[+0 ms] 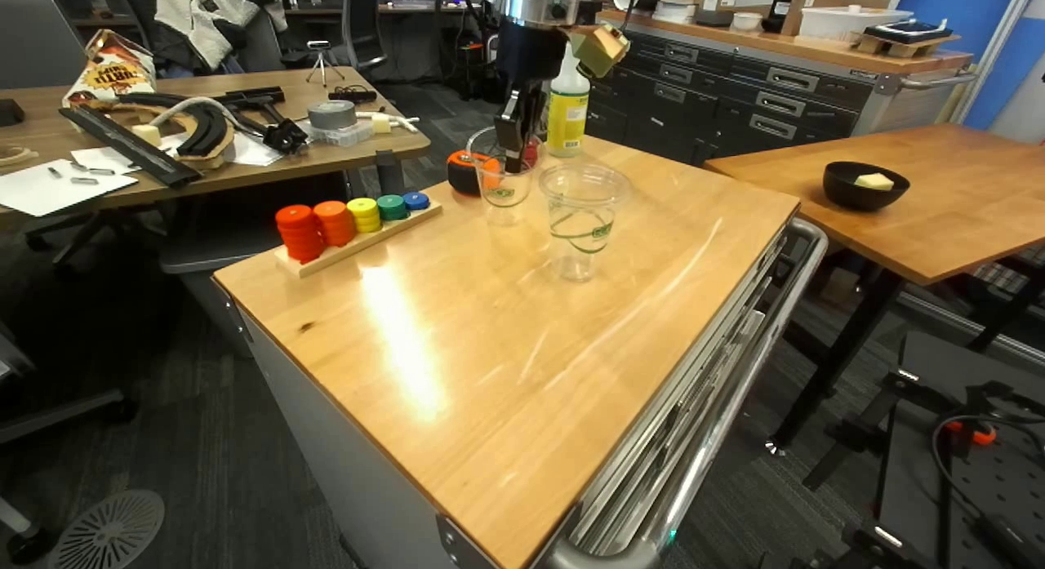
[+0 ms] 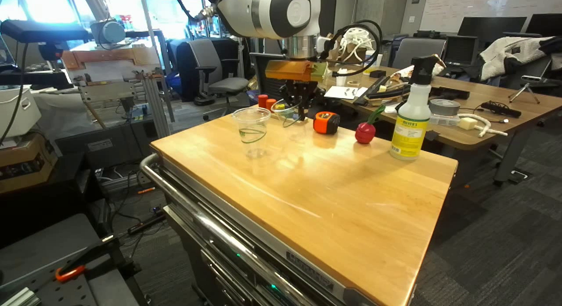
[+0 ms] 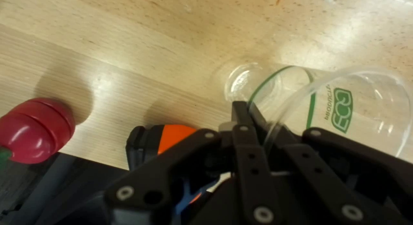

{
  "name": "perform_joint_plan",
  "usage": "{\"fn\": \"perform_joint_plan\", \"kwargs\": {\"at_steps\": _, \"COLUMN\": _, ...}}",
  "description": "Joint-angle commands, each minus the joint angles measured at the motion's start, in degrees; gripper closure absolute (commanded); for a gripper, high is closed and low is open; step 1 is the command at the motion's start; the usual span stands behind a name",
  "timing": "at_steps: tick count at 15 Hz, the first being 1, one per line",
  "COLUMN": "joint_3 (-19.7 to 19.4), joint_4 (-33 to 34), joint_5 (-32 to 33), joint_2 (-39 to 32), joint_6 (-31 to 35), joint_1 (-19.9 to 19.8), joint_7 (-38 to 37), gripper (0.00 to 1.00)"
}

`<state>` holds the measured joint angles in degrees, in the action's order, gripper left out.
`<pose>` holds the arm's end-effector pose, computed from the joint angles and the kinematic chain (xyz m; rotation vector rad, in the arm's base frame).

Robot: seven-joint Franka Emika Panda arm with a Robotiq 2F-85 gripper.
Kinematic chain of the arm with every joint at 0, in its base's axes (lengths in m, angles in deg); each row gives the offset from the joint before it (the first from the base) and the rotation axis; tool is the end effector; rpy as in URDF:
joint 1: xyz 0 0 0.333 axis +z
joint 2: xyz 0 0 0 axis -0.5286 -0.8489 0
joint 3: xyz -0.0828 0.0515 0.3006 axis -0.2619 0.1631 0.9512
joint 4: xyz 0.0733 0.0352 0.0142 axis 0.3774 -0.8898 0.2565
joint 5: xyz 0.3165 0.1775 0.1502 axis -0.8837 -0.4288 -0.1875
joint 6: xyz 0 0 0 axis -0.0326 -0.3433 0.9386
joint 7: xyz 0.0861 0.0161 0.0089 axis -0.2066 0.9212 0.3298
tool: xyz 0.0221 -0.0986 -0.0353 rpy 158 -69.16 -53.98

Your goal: Stack the clear cups inside each other

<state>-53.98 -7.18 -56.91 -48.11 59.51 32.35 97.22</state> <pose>0.6884 0.0288 0.3088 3.0529 0.6576 0.1976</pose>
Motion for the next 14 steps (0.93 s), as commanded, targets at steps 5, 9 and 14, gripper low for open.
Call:
{"fn": "perform_joint_plan", "kwargs": {"at_steps": 5, "joint_3": 1.2, "joint_4": -0.6, "joint_5": 0.0, "joint_2": 7.7, "joint_6": -10.0, "joint_1": 0.3, "joint_7": -5.5, "gripper": 0.99}}
{"fn": "perform_joint_plan", "kwargs": {"at_steps": 9, "joint_3": 0.8, "joint_4": -1.5, "joint_5": 0.8, "joint_2": 15.5, "joint_6": -14.8, "joint_1": 1.0, "joint_7": -8.8, "gripper": 0.99}}
{"fn": "perform_joint_plan", "kwargs": {"at_steps": 14, "joint_3": 0.7, "joint_4": -3.6, "joint_5": 0.8, "joint_2": 25.7, "joint_6": -22.5, "joint_1": 1.3, "joint_7": -10.8, "gripper": 0.99}}
